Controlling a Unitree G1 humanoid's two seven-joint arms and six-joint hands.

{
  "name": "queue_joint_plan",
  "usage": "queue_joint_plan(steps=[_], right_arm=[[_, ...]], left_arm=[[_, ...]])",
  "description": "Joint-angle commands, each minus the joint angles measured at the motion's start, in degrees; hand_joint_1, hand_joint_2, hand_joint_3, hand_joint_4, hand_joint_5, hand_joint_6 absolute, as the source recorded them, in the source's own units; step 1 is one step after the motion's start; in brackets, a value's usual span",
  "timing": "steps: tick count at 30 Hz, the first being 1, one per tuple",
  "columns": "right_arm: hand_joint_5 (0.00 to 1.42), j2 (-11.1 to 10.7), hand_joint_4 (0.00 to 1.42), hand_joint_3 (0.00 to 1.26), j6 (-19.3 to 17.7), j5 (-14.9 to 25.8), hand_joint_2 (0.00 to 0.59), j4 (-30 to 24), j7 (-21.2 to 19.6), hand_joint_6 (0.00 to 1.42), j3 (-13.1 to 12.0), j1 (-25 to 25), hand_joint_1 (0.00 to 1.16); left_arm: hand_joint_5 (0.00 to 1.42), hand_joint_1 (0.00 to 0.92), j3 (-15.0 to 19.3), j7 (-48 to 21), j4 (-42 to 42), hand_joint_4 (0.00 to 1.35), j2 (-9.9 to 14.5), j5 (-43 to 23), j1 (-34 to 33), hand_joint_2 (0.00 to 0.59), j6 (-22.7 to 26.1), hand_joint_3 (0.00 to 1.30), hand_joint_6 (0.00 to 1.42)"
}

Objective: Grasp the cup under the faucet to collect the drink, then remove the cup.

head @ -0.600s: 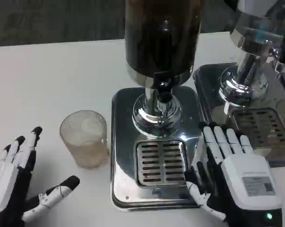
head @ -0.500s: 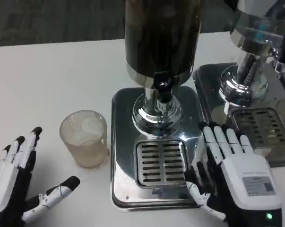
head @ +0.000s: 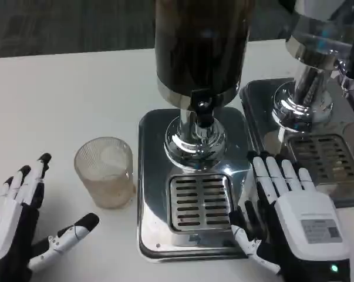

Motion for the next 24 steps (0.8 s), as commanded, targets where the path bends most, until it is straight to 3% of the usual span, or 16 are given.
queue_joint_plan(steps=[1, 11, 24], right_arm=[[0.00, 0.23, 0.00, 0.00, 0.50, 0.38, 0.432, -0.83, 0.45, 0.00, -0.19, 0.31, 0.29], [0.00, 1.00, 0.00, 0.00, 1.37, -0.03, 0.432, -1.08, 0.47, 0.00, -0.04, 0.28, 0.29], [0.00, 2.40, 0.00, 0.00, 2.50, -0.43, 0.432, -0.70, -0.02, 0.00, 0.76, 0.34, 0.29]], left_arm=[[0.00, 0.000, 0.03, -1.80, 2.81, 0.00, -1.26, -3.07, -2.46, 0.018, -1.32, 0.00, 0.00], [0.00, 0.000, -1.80, -2.67, 16.97, 0.00, -3.21, -5.16, -13.35, 0.000, -6.76, 0.00, 0.00], [0.00, 0.032, -8.10, 2.40, 31.86, 0.00, -3.98, -0.46, -24.47, 0.000, -11.15, 0.00, 0.00]])
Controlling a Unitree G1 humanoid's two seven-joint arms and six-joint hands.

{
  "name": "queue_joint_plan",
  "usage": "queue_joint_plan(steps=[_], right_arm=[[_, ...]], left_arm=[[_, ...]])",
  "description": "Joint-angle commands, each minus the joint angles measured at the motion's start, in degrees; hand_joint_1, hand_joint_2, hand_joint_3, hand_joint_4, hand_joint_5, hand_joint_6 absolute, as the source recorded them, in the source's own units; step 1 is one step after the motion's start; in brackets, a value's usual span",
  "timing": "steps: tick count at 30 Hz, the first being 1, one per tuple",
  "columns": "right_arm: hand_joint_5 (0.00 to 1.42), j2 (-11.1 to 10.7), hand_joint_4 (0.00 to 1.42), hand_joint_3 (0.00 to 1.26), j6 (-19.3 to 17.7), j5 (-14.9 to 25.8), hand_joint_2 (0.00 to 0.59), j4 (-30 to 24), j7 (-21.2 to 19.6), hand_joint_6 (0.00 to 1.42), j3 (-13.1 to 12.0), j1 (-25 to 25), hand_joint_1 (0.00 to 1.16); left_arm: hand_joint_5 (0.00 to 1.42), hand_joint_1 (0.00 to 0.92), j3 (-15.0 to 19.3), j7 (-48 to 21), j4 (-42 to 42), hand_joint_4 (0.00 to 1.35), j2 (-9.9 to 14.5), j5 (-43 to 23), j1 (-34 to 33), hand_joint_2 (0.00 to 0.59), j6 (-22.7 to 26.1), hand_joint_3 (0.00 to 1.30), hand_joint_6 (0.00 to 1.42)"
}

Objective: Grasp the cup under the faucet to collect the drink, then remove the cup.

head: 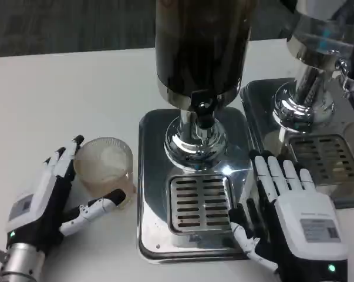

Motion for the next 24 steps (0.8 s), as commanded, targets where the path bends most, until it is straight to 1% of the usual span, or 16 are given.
queue_joint_plan(steps=[1, 4, 7, 12, 16, 18, 19, 20, 21, 23, 24], right_arm=[[0.00, 0.49, 0.00, 0.00, 0.73, -0.44, 0.432, -0.59, -0.10, 0.00, 0.54, 0.34, 0.29], [0.00, 0.65, 0.00, 0.00, 0.94, -0.53, 0.432, -0.62, -0.04, 0.00, 0.76, 0.40, 0.29], [0.00, 0.88, 0.00, 0.00, 1.15, -0.58, 0.432, -0.56, -0.10, 0.00, 0.89, 0.44, 0.29], [0.00, 0.87, 0.00, 0.00, 1.36, -0.53, 0.428, -0.68, -0.01, 0.00, 0.99, 0.38, 0.29], [0.00, 0.90, 0.00, 0.00, 1.51, -0.37, 0.426, -0.92, 0.19, 0.00, 0.92, 0.45, 0.30], [0.00, 0.87, 0.00, 0.00, 1.56, -0.37, 0.425, -1.03, 0.28, 0.00, 0.93, 0.54, 0.30], [0.00, 0.86, 0.00, 0.00, 1.58, -0.37, 0.425, -1.10, 0.29, 0.00, 0.93, 0.60, 0.30], [0.00, 0.83, 0.00, 0.00, 1.57, -0.32, 0.425, -1.22, 0.35, 0.00, 0.93, 0.68, 0.30], [0.00, 0.80, 0.00, 0.00, 1.56, -0.23, 0.425, -1.30, 0.50, 0.00, 0.93, 0.72, 0.30], [0.00, 0.76, 0.00, 0.00, 1.54, -0.06, 0.424, -1.43, 0.83, 0.00, 0.94, 0.78, 0.31], [0.00, 0.74, 0.00, 0.00, 1.52, 0.00, 0.424, -1.49, 0.92, 0.00, 0.92, 0.83, 0.31]], left_arm=[[0.00, 0.043, -1.46, 2.45, 3.51, 0.00, -0.43, 0.84, -2.49, 0.000, -1.57, 0.00, 0.00], [0.01, 0.056, -2.25, 3.11, 5.11, 0.00, -0.66, 0.81, -3.50, 0.000, -2.14, 0.00, 0.01], [0.08, 0.073, -2.34, 3.02, 6.96, 0.00, -1.46, -0.59, -4.45, 0.000, -3.46, 0.00, 0.11], [0.21, 0.095, -3.48, 3.16, 8.73, 0.00, -2.10, -0.25, -5.74, 0.000, -4.34, 0.00, 0.35], [0.35, 0.105, -3.97, 3.28, 9.56, 0.01, -2.22, -0.25, -6.13, 0.004, -5.08, 0.00, 0.58], [0.46, 0.129, -4.32, 3.54, 9.73, 0.09, -2.03, -0.08, -6.23, 0.011, -5.53, 0.00, 0.71], [0.52, 0.148, -4.56, 3.80, 9.84, 0.14, -1.87, 0.09, -6.29, 0.024, -5.78, 0.00, 0.77], [0.59, 0.198, -4.76, 4.34, 9.87, 0.22, -1.73, 0.30, -6.28, 0.039, -5.94, 0.03, 0.84], [0.65, 0.216, -4.94, 4.76, 9.90, 0.29, -1.64, 0.41, -6.28, 0.048, -6.05, 0.08, 0.90], [0.80, 0.292, -5.20, 6.46, 9.75, 0.45, -1.43, 0.67, -6.11, 0.076, -6.45, 0.22, 1.03], [0.85, 0.316, -5.32, 7.51, 9.61, 0.52, -1.33, 0.89, -5.98, 0.083, -6.67, 0.29, 1.08]])
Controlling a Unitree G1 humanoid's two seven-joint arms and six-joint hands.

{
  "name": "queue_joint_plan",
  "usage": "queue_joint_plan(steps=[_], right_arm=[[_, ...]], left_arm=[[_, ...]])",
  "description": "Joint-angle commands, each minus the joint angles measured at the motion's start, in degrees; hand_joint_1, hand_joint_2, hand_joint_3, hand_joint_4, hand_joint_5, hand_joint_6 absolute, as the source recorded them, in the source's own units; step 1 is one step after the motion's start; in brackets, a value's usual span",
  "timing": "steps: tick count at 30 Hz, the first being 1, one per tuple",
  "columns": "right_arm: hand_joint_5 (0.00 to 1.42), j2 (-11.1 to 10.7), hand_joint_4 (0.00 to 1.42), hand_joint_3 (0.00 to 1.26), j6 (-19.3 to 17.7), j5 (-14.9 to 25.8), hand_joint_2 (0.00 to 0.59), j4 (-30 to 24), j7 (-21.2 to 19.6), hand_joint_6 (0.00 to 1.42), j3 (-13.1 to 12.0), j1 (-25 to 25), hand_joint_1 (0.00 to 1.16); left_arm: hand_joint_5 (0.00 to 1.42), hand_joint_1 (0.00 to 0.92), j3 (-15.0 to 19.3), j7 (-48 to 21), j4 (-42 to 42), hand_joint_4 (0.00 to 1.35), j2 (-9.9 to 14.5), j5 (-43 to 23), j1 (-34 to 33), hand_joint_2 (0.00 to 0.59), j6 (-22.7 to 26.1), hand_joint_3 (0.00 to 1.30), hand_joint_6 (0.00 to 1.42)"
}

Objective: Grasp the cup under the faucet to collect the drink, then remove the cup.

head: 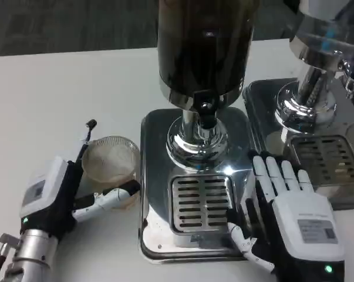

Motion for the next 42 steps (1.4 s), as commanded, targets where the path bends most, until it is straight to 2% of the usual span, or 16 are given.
queue_joint_plan(steps=[1, 9, 16, 25, 27, 29, 34, 42], right_arm=[[0.00, -0.27, 0.00, 0.00, 0.21, 0.26, 0.424, -0.89, 0.90, 0.01, 0.06, 0.61, 0.31], [0.00, -0.31, 0.00, 0.00, -0.01, 0.60, 0.423, -0.70, 1.41, 0.03, 0.02, 0.34, 0.31], [0.00, -0.30, 0.00, 0.00, -0.03, 0.71, 0.417, -0.56, 1.62, 0.03, -0.04, 0.20, 0.31], [0.00, -0.34, 0.00, 0.00, -0.03, 0.80, 0.415, -0.51, 1.72, 0.03, -0.09, 0.14, 0.31], [0.00, -0.31, 0.00, 0.00, 0.00, 0.79, 0.416, -0.53, 1.69, 0.03, -0.09, 0.21, 0.31], [0.00, -0.28, 0.00, 0.00, 0.06, 0.70, 0.419, -0.52, 1.63, 0.03, -0.07, 0.24, 0.31], [0.00, -0.23, 0.00, 0.00, 0.16, 0.48, 0.422, -0.71, 1.28, 0.03, -0.09, 0.38, 0.31], [0.00, 0.49, 0.00, 0.00, 1.46, -0.14, 0.407, -1.01, -1.98, 0.07, -1.14, 1.33, 0.32]], left_arm=[[0.87, 0.322, -1.29, 2.63, 0.47, 0.55, 0.30, 1.62, 1.02, 0.090, -1.30, 0.32, 1.10], [0.95, 0.394, -1.32, 7.41, 0.34, 0.68, 0.30, 2.61, 1.46, 0.098, -1.66, 0.47, 1.15], [0.98, 0.406, -1.42, 11.37, 0.07, 0.72, 0.21, 3.48, 1.75, 0.089, -1.86, 0.52, 1.18], [0.98, 0.409, -1.48, 14.79, -0.73, 0.73, 0.33, 4.13, 1.90, 0.089, -2.47, 0.53, 1.19], [0.97, 0.425, -1.36, 15.34, -1.11, 0.73, 0.33, 4.18, 1.96, 0.105, -2.58, 0.53, 1.18], [0.96, 0.465, -1.00, 16.10, -1.66, 0.71, 0.09, 4.07, 2.12, 0.097, -2.23, 0.53, 1.18], [0.95, 0.483, -0.63, 17.15, -3.85, 0.70, 0.12, 4.01, 2.56, 0.082, -2.93, 0.53, 1.18], [0.92, 0.509, -0.74, 15.14, -8.68, 0.68, 0.16, 4.33, 2.61, 0.071, -3.20, 0.52, 1.15]])
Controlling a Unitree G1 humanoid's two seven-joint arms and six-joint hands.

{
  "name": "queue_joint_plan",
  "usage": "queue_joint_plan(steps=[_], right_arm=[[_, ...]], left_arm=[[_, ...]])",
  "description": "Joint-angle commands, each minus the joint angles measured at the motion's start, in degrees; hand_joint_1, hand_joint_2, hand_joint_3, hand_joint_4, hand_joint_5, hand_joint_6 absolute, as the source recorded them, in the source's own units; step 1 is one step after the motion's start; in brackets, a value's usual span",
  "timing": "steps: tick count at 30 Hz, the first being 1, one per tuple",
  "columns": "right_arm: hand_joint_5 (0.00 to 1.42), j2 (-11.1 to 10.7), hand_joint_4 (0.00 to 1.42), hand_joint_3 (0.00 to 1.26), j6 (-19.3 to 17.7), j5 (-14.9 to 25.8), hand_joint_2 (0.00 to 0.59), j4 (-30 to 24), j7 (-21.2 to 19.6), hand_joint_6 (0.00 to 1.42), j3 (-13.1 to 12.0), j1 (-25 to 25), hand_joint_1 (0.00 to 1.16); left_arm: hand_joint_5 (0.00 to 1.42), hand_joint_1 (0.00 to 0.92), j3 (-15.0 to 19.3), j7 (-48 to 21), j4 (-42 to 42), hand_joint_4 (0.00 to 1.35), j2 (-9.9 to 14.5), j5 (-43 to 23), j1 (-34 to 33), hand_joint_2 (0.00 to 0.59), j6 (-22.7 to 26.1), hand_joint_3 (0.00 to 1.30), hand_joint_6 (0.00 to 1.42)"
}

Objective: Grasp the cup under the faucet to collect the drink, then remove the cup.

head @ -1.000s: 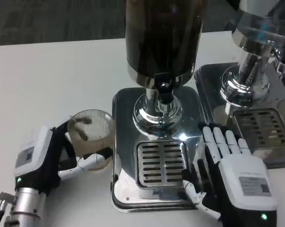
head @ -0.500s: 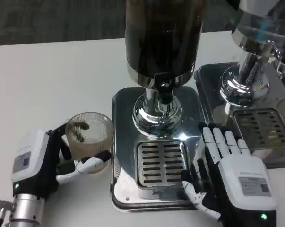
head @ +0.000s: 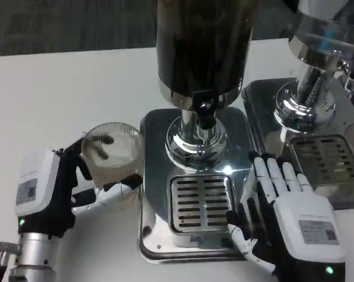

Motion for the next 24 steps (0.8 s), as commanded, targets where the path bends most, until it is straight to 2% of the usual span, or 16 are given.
queue_joint_plan(steps=[1, 5, 13, 24], right_arm=[[0.00, 0.22, 0.00, 0.00, 0.97, -0.46, 0.407, -0.52, -2.41, 0.07, -0.97, 0.73, 0.32], [0.00, 0.97, 0.00, 0.00, 2.45, -1.56, 0.412, -0.34, -5.34, 0.07, -1.32, 1.24, 0.33], [0.00, 1.64, 0.00, 0.00, 2.87, -0.24, 0.416, 0.57, -8.93, 0.10, -3.07, 2.03, 0.34], [0.00, 2.02, 0.00, 0.00, 3.30, -0.86, 0.417, -0.96, -8.78, 0.11, -3.15, 3.15, 0.34]], left_arm=[[0.92, 0.510, 0.39, -0.17, -2.67, 0.68, 0.15, -0.06, 0.22, 0.070, -1.25, 0.52, 1.15], [0.92, 0.519, -0.50, -0.96, -4.16, 0.67, -0.04, 0.75, 0.50, 0.062, -1.57, 0.51, 1.15], [0.90, 0.524, -2.78, -1.95, -6.03, 0.67, -2.18, 3.09, -0.33, 0.059, -1.29, 0.51, 1.15], [0.91, 0.534, -6.39, -2.66, 0.27, 0.67, -5.67, 5.40, -5.48, 0.053, -1.18, 0.51, 1.16]])
